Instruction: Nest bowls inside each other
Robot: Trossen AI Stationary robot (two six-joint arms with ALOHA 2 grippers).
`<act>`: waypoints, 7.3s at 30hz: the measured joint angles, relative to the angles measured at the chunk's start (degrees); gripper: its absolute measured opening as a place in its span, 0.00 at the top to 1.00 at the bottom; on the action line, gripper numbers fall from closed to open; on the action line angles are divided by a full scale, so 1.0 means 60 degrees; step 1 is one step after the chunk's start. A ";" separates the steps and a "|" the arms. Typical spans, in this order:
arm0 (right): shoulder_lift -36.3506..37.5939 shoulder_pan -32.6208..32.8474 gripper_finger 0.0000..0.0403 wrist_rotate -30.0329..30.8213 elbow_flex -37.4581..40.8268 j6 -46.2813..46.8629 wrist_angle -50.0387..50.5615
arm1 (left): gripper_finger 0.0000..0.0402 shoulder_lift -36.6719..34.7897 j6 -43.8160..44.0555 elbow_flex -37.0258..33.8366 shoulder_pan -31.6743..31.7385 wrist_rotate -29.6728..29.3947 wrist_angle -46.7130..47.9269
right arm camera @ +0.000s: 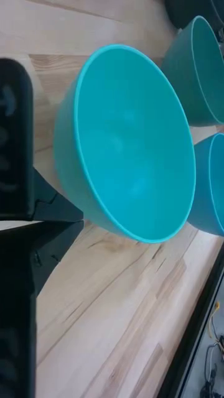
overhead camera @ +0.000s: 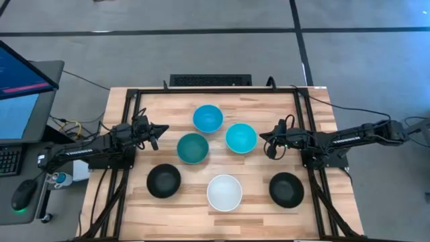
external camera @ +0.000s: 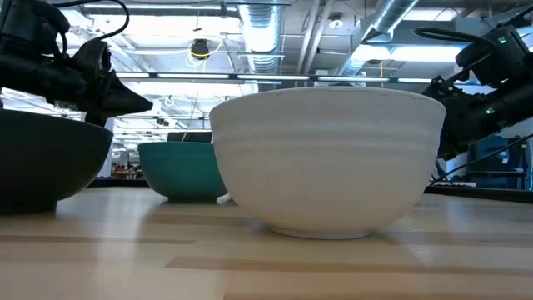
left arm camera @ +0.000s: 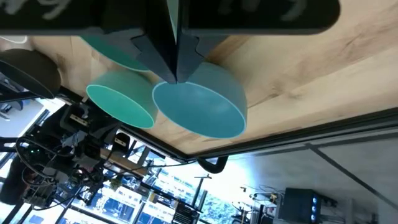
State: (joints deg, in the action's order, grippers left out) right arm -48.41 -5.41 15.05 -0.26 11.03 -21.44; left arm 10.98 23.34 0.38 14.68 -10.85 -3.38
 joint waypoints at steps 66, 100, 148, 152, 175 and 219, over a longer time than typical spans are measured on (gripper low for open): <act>0.0025 0.0491 0.94 -0.2269 -0.3266 -0.0550 0.0998 | 1.00 0.1332 0.0152 0.3909 -0.0146 -0.0306 0.2530; -0.0410 0.0692 0.94 -0.2174 -0.8680 -0.0788 0.4305 | 1.00 0.6821 -0.1290 0.9191 -0.0252 0.0399 0.4761; -0.1817 -0.0246 0.64 -0.3262 -0.8680 0.1843 0.9112 | 0.77 0.7457 0.4002 0.9198 -0.2701 0.3490 0.9716; -0.1817 -0.0248 0.64 -0.3249 -0.8680 0.1840 0.9112 | 0.77 0.7457 0.4079 0.9198 -0.3342 0.3497 0.9947; -0.1813 -0.0240 0.64 -0.3253 -0.8680 0.1912 0.8999 | 0.89 0.9847 0.1853 0.8785 -0.5297 0.2500 1.1382; -0.1813 -0.0237 0.64 -0.3260 -0.8680 0.1923 0.8995 | 0.89 1.0371 0.0728 0.7515 -0.4863 0.2005 0.9309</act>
State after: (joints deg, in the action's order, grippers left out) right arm -59.29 -6.83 -4.51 -52.34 22.57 32.53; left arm 73.21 27.70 45.47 -14.50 1.18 52.47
